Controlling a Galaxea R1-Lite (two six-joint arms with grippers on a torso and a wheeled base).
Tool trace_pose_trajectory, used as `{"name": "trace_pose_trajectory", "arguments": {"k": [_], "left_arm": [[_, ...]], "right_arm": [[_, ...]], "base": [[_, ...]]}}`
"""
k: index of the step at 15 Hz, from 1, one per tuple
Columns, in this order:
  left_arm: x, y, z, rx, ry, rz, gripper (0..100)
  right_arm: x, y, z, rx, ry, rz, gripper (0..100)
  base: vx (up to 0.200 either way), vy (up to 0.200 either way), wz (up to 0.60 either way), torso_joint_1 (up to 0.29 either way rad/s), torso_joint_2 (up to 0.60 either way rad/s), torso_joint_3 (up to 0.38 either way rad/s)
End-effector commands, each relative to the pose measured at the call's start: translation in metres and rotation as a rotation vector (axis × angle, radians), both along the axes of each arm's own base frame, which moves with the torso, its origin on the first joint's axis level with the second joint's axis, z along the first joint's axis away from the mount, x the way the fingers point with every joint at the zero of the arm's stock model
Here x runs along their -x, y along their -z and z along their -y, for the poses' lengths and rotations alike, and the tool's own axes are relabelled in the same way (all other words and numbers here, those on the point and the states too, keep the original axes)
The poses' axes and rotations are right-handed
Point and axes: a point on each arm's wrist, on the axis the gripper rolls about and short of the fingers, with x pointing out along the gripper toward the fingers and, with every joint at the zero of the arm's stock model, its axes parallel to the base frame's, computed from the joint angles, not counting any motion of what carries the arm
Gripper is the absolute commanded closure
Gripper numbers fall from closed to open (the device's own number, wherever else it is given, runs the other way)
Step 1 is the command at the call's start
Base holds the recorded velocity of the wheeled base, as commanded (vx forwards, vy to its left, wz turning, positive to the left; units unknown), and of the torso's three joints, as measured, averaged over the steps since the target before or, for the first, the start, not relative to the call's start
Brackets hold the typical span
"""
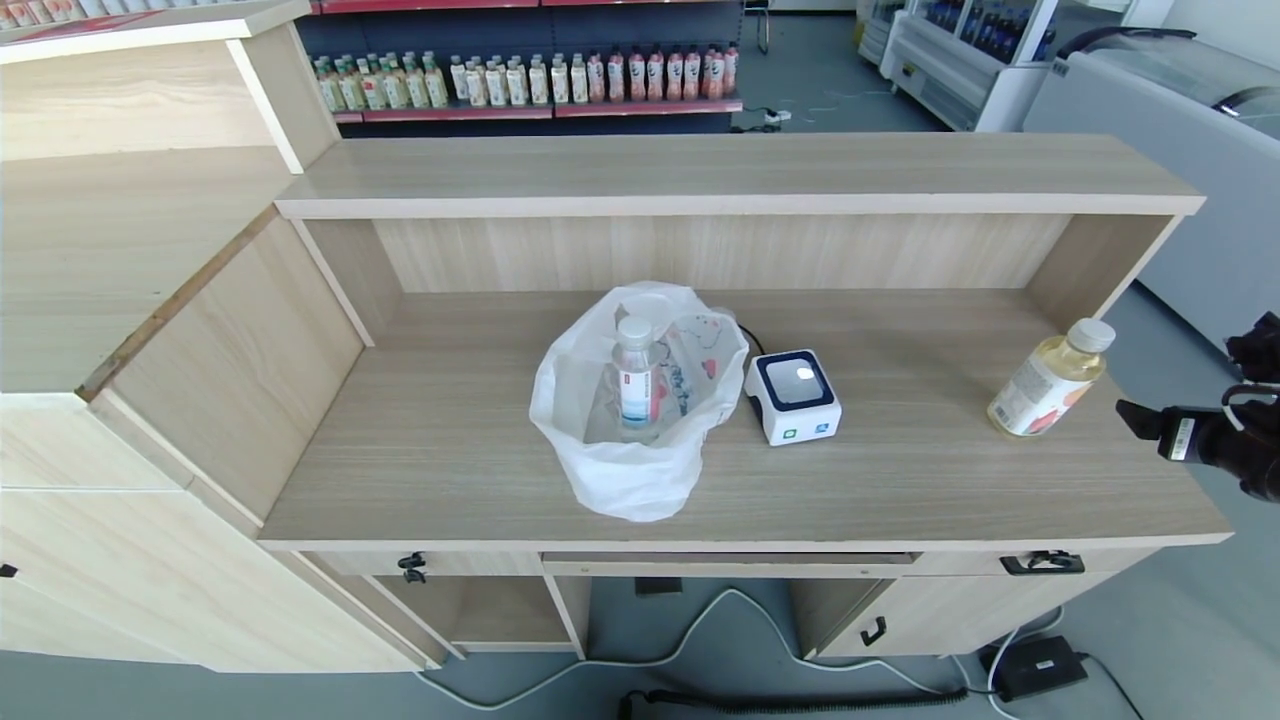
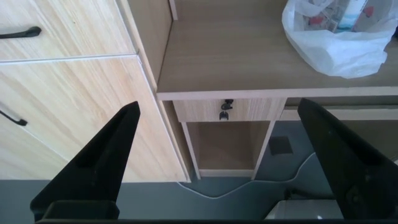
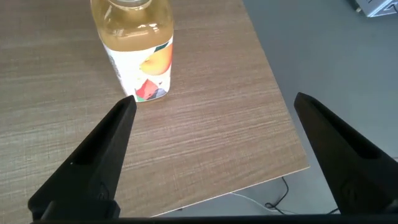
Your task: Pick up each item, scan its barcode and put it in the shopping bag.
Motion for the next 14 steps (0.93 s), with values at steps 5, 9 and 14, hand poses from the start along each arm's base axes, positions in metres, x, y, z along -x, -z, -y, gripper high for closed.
{"name": "trace_pose_trajectory", "arguments": {"k": [5,9,14], "left_arm": [[0.0,0.0,0.0,0.0,-0.001,0.001,0],[0.0,0.0,0.0,0.0,-0.001,0.001,0],[0.0,0.0,0.0,0.001,-0.001,0.001,0]], "right_arm": [[-0.033,0.018,0.013,0.0,0.003,0.002,0],[-0.05,0.021,0.016,-0.018,0.003,0.03,0],[-0.062,0.022,0.01,-0.053,-0.021,0.056,0]], "base": [[0.0,0.0,0.0,0.0,0.0,0.0],[0.0,0.0,0.0,0.0,0.0,0.0],[0.0,0.0,0.0,0.0,0.0,0.0]]}}
